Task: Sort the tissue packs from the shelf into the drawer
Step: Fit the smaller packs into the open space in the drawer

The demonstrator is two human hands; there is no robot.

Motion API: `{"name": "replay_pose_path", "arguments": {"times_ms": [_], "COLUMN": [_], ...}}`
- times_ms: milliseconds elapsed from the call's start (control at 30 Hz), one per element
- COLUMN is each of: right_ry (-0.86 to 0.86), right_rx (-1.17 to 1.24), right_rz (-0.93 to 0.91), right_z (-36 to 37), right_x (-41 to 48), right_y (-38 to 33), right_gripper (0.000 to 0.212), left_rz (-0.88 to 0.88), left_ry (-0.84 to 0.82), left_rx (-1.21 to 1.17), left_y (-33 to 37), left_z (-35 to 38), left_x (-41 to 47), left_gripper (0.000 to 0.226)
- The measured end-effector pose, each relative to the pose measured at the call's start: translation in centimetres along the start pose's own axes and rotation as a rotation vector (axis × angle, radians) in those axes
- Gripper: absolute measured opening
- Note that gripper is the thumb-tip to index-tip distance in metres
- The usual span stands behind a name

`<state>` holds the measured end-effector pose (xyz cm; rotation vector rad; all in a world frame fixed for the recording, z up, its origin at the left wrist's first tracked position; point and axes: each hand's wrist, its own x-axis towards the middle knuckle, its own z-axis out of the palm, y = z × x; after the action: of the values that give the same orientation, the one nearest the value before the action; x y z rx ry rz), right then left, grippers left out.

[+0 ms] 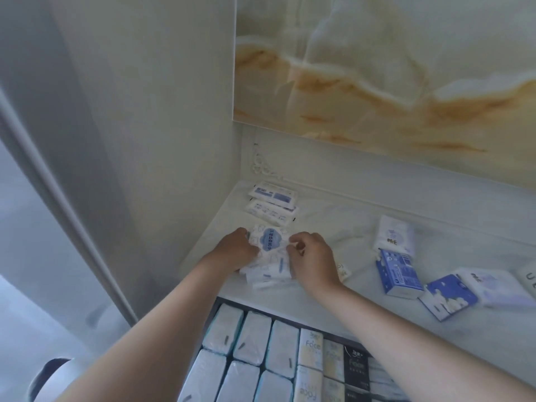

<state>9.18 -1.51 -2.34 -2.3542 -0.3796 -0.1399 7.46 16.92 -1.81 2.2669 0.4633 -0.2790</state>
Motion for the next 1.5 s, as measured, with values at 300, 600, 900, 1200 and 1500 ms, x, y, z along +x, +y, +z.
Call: {"name": "replay_pose_path", "arguments": {"times_ms": [300, 600, 900, 1200, 1500], "right_ry": [-0.339, -0.345, -0.349, -0.482, -0.443], "right_rx": [0.003, 0.449, 0.492, 0.333, 0.059], "right_rz": [0.408, 0.551, 0.364, 0.449, 0.227], "right_z": [0.7, -3.4, -12.6, -18.1, -22.3], "right_x": [-0.1, -3.4, -11.4, -18.7, -22.0], "right_y": [-3.8, -1.9, 3.2, 8.6, 11.6], "right_gripper": [0.04, 0.058, 0.071, 0.065, 0.097], "left_rz": [-0.078, 0.088, 0.352, 0.522, 0.557], "left_ry": [0.045, -0.068, -0.226, -0.241, -0.283], "left_rx": [-0.169, -0.467, -0.262, -0.032, 0.02], "left_y": [0.1, 1.7, 7.6, 8.4, 9.4], "left_z": [0.8, 2.2, 6.1, 14.9, 21.2], "left_x": [-1.3, -7.5, -14.1, -19.5, -22.4], "left_gripper": [0.023, 0.047, 0.1, 0.057, 0.056]}}
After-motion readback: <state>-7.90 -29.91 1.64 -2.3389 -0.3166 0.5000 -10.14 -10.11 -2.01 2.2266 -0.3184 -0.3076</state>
